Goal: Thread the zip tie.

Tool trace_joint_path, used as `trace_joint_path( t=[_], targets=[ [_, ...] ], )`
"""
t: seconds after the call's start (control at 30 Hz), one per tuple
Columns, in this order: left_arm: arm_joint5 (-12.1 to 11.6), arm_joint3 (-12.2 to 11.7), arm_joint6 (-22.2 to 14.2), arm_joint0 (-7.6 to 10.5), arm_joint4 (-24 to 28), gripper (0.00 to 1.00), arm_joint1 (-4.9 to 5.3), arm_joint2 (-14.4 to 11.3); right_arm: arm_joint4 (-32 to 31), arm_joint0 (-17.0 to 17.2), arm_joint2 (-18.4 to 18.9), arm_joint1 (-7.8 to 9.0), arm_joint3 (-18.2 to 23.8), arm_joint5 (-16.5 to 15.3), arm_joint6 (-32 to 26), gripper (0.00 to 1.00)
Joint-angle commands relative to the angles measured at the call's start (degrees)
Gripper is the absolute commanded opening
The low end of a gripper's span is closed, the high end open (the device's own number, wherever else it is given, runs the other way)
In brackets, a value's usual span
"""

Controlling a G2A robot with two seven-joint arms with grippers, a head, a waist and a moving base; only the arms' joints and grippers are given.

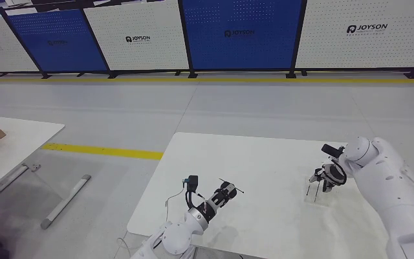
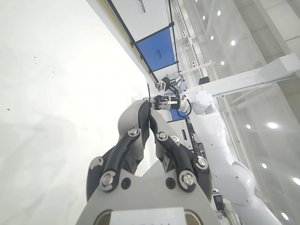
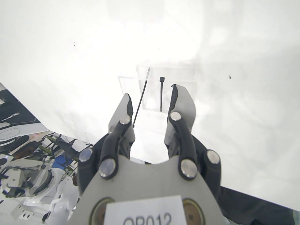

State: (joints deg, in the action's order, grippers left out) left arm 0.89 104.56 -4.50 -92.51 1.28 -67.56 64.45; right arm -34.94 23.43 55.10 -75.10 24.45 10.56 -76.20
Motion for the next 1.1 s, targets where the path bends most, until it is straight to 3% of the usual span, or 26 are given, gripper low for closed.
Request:
trace_joint_path(
  t=[0.0, 0.2, 0.43, 0.47, 0.53, 0.93, 1.07],
  targets=[
    [0.0, 0.0, 0.0, 0.0, 0.0, 0.0, 0.0, 0.0, -0.3, 1.4, 1.0, 1.02, 3.0, 0.7, -0.7, 0.36],
    [0.0, 0.0, 0.0, 0.0, 0.0, 0.0, 0.0, 0.0, -0.8, 6.5, 4.7, 3.98, 13.3, 2.0, -3.1, 0.38],
    [0.0, 0.0, 0.0, 0.0, 0.0, 0.0, 0.0, 0.0, -0.9, 16.0, 11.8, 7.77, 29.7, 3.2, -3.3, 0.45],
    [0.0, 0.0, 0.0, 0.0, 0.0, 0.0, 0.0, 0.0, -1.1, 17.4, 12.6, 8.22, 32.1, 3.7, -3.4, 0.51],
    [0.0, 0.0, 0.0, 0.0, 0.0, 0.0, 0.0, 0.0, -1.0, 19.0, 13.6, 8.71, 34.6, 4.0, -3.4, 1.0],
    [0.0, 0.0, 0.0, 0.0, 0.0, 0.0, 0.0, 0.0, -0.6, 19.5, 13.9, 8.84, 35.3, 3.7, -3.4, 1.0],
    [0.0, 0.0, 0.0, 0.0, 0.0, 0.0, 0.0, 0.0, 2.6, 22.2, 17.0, 9.53, 38.8, -1.7, 1.2, 1.0]
  ],
)
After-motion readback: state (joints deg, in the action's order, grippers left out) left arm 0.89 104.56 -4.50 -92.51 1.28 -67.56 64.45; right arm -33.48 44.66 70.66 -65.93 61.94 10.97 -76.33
